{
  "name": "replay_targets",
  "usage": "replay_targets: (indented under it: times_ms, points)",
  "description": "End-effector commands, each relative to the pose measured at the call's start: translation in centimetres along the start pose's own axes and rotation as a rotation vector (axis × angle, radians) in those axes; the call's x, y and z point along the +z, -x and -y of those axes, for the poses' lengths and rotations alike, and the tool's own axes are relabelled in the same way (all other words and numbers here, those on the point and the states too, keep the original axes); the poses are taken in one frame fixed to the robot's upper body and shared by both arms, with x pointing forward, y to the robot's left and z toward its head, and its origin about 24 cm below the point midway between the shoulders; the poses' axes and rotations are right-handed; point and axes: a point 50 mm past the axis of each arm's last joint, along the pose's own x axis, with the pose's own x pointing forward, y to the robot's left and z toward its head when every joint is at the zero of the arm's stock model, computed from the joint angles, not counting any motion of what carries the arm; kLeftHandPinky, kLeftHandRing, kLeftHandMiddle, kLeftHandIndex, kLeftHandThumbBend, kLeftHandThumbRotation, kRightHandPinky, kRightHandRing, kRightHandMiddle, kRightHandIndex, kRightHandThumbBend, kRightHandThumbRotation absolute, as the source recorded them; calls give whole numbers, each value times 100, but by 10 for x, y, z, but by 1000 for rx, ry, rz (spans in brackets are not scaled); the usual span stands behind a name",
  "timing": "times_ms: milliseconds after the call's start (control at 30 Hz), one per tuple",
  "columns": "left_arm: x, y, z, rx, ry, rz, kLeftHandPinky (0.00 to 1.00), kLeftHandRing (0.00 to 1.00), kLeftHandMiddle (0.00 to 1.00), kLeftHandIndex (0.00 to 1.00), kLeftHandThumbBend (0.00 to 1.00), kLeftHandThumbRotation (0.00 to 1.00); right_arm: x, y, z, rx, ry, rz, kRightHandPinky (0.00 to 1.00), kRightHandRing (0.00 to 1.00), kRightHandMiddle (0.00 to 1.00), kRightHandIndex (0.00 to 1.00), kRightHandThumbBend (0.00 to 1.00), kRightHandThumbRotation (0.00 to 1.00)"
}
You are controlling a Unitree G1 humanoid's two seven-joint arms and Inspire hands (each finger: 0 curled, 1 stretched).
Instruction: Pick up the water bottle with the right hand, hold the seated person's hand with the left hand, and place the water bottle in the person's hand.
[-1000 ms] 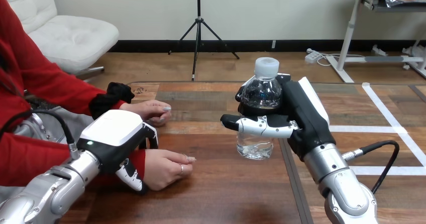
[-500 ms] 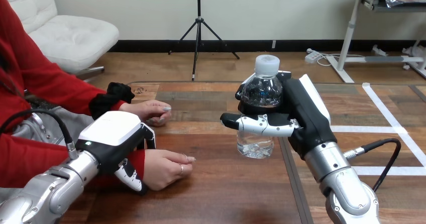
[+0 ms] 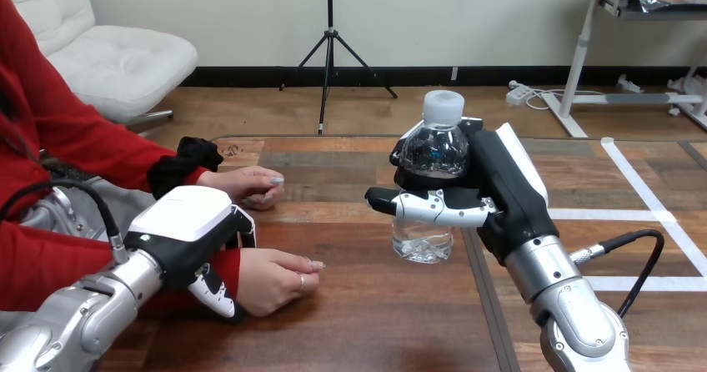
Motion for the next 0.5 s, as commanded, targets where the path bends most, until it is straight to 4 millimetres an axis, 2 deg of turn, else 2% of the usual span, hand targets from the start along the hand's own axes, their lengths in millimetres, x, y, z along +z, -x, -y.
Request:
replay_targets:
  times_ms: [0, 467]
  points:
    - [-2, -2, -3, -24, -26, -14, 39, 43, 48, 49, 92, 0, 25, -11, 7, -18, 10, 114, 24, 29, 36, 39, 88, 0]
    - [-4, -2, -4, -58, -12, -25, 42, 47, 51, 49, 90, 0, 26, -12, 8, -22, 12, 108, 24, 29, 36, 39, 88, 0]
